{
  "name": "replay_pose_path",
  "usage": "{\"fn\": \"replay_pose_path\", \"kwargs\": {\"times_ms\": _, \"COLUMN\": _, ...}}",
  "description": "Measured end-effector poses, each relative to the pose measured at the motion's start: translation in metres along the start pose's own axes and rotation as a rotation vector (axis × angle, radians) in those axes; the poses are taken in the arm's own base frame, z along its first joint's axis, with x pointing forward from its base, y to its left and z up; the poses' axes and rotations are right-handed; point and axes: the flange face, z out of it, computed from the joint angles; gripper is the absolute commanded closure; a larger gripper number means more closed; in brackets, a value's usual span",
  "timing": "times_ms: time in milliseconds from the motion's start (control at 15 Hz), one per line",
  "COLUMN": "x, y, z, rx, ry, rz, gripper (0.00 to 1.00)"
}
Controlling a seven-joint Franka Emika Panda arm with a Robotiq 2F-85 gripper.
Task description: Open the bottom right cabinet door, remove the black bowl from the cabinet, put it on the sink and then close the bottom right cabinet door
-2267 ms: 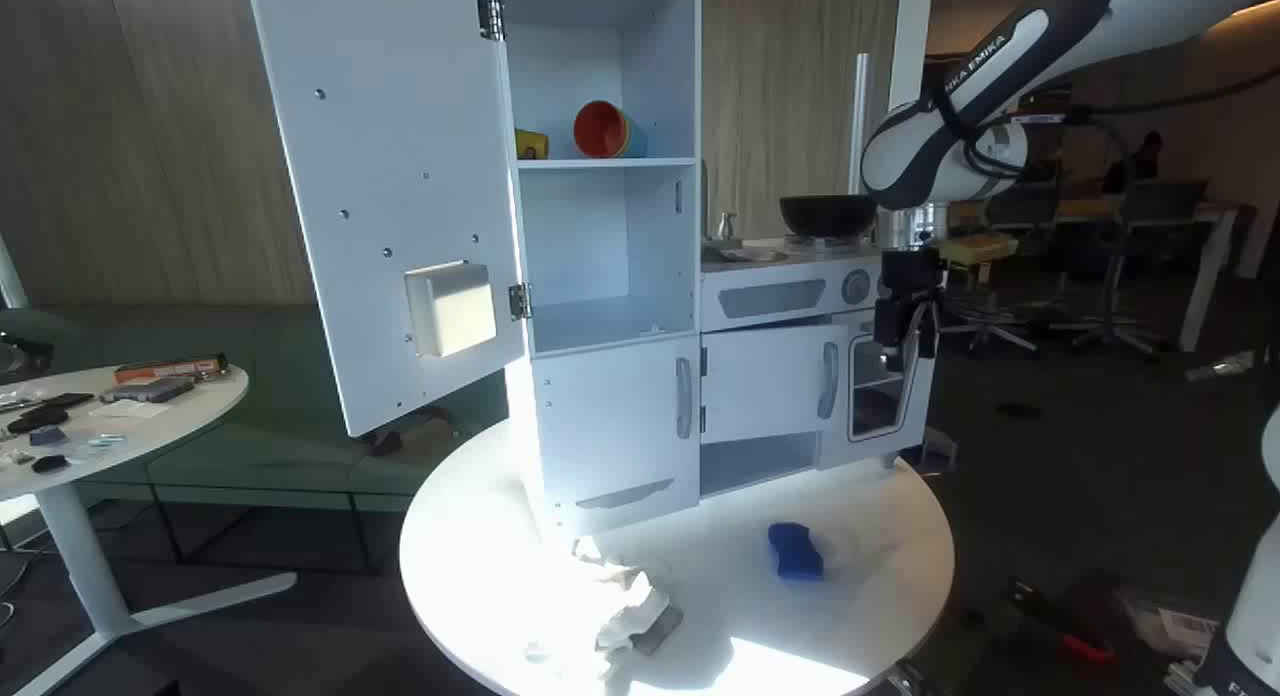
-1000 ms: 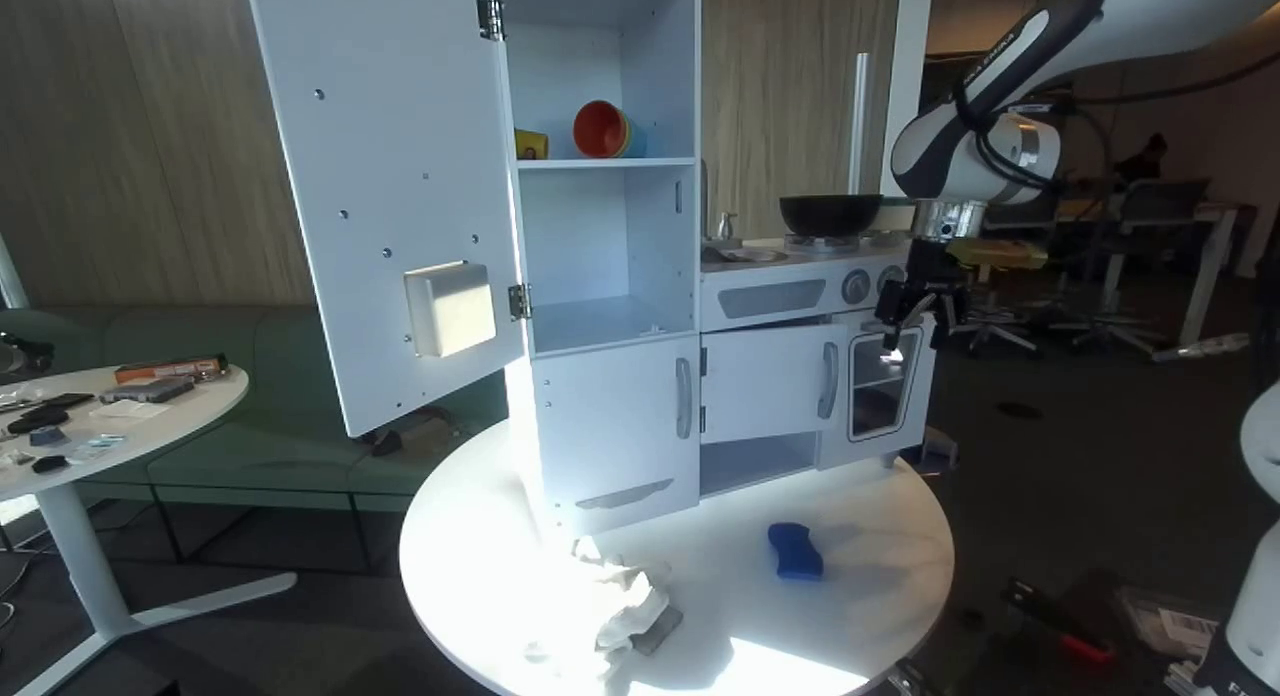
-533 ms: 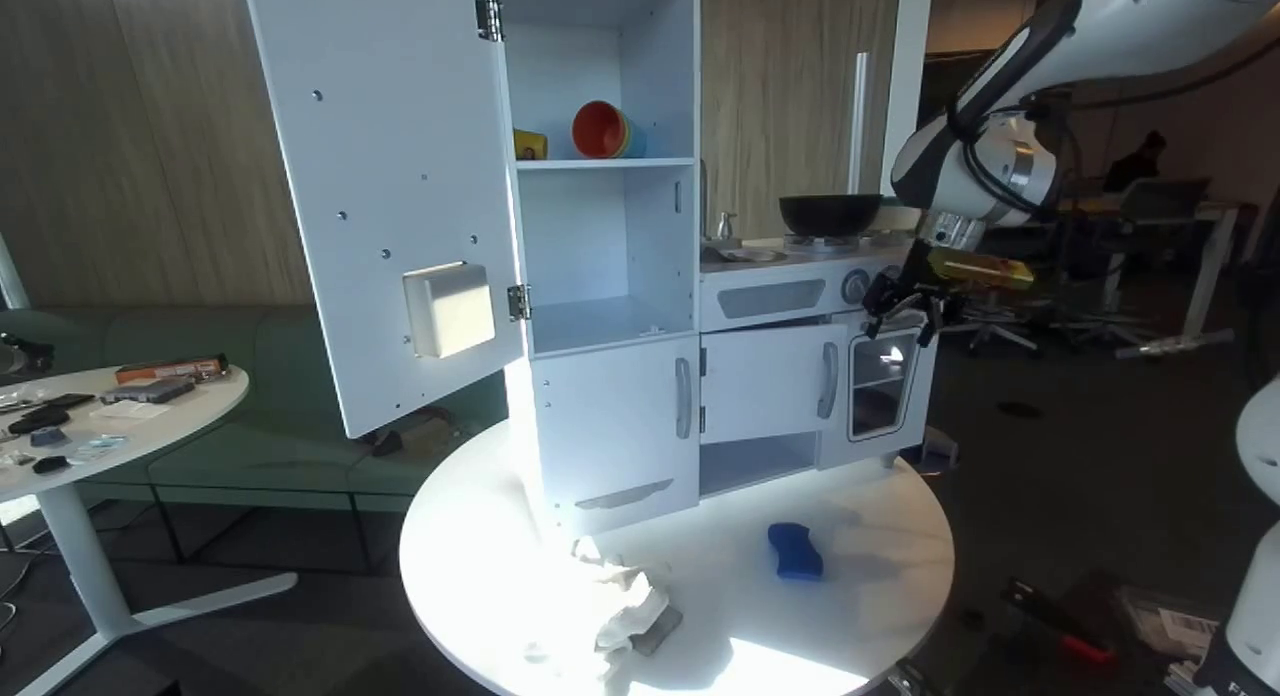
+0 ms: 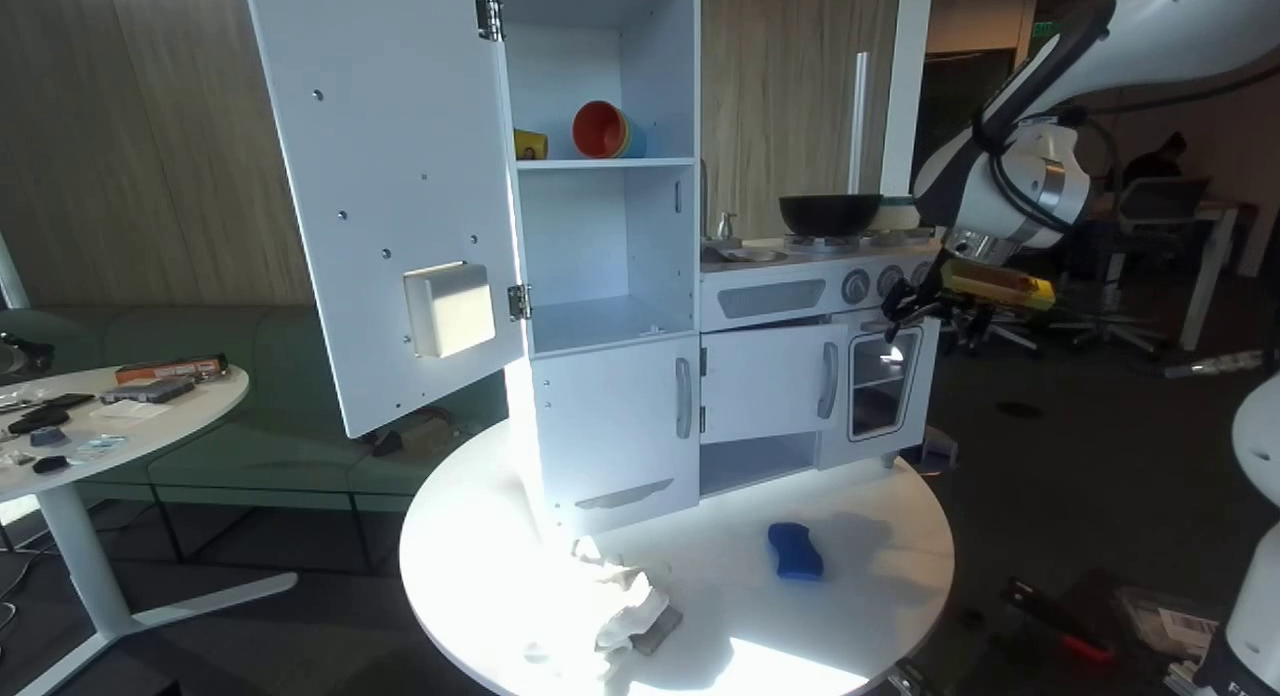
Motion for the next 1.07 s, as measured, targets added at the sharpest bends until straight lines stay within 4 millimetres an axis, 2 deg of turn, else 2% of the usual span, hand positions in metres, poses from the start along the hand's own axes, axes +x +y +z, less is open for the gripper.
{"fn": "replay_pose_path", "kwargs": {"times_ms": 267, "x": -0.019, "y": 0.023, "z": -0.021, "rx": 0.079, "ry": -0.022, "rz": 0.116, "gripper": 0.00}}
{"fn": "replay_pose_path", "kwargs": {"times_ms": 533, "x": -0.018, "y": 0.028, "z": -0.042, "rx": 0.137, "ry": -0.035, "rz": 0.316, "gripper": 0.00}}
{"fn": "replay_pose_path", "kwargs": {"times_ms": 867, "x": 0.001, "y": 0.012, "z": -0.042, "rx": 0.161, "ry": -0.045, "rz": 0.591, "gripper": 0.00}}
{"fn": "replay_pose_path", "kwargs": {"times_ms": 1067, "x": 0.013, "y": 0.013, "z": -0.032, "rx": 0.159, "ry": -0.046, "rz": 0.739, "gripper": 0.00}}
